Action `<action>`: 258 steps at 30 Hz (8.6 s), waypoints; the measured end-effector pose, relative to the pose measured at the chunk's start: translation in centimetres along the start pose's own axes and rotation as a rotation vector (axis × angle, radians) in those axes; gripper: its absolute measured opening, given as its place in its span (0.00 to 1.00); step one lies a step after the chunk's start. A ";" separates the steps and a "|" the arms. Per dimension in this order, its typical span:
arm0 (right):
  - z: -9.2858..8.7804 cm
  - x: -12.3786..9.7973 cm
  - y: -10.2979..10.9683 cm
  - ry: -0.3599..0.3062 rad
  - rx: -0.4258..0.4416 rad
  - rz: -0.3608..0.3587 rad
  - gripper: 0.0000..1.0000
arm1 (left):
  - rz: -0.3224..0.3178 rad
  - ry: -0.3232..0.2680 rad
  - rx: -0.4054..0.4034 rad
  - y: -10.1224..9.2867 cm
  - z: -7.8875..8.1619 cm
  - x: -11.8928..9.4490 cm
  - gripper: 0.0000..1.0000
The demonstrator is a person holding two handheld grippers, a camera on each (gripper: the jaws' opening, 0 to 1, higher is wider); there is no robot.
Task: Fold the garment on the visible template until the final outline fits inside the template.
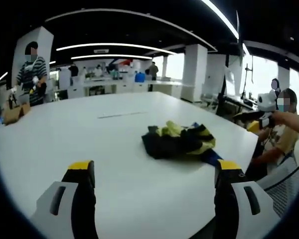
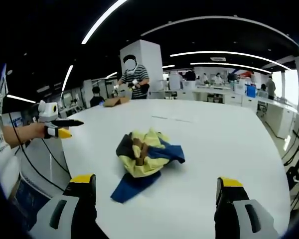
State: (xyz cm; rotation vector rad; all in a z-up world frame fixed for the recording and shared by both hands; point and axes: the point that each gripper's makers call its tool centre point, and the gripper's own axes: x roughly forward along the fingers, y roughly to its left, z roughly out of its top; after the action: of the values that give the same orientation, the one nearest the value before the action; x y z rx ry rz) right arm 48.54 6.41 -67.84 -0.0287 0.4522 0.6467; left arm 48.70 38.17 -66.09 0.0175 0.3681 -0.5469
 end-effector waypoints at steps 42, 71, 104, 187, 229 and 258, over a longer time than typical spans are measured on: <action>0.7 1.3 1.0 -0.025 0.008 0.030 0.89 | -0.060 -0.038 -0.004 -0.1 1.2 0.3 0.87; 2.3 8.1 1.8 0.026 -0.085 0.192 0.53 | -0.286 -0.027 0.088 -4.2 3.1 7.6 0.58; 0.7 14.0 -0.5 0.166 -0.227 0.223 0.22 | -0.461 0.098 0.148 -7.4 1.0 16.5 0.34; 15.4 16.3 -9.2 -0.146 -0.145 -0.163 0.00 | -0.010 -0.149 0.155 5.9 13.5 17.7 0.00; 8.0 30.5 -18.3 0.087 0.039 -0.305 0.00 | 0.170 0.027 0.062 14.4 5.7 31.7 0.00; 8.2 27.5 -13.3 0.139 0.109 -0.134 0.68 | 0.081 0.011 0.090 12.6 7.1 27.2 0.26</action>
State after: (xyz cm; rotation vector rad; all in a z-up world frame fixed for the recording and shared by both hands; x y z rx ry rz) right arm 79.00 12.96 -73.37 -0.0005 0.6141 0.4894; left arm 79.02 34.45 -69.93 0.1221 0.3518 -0.4835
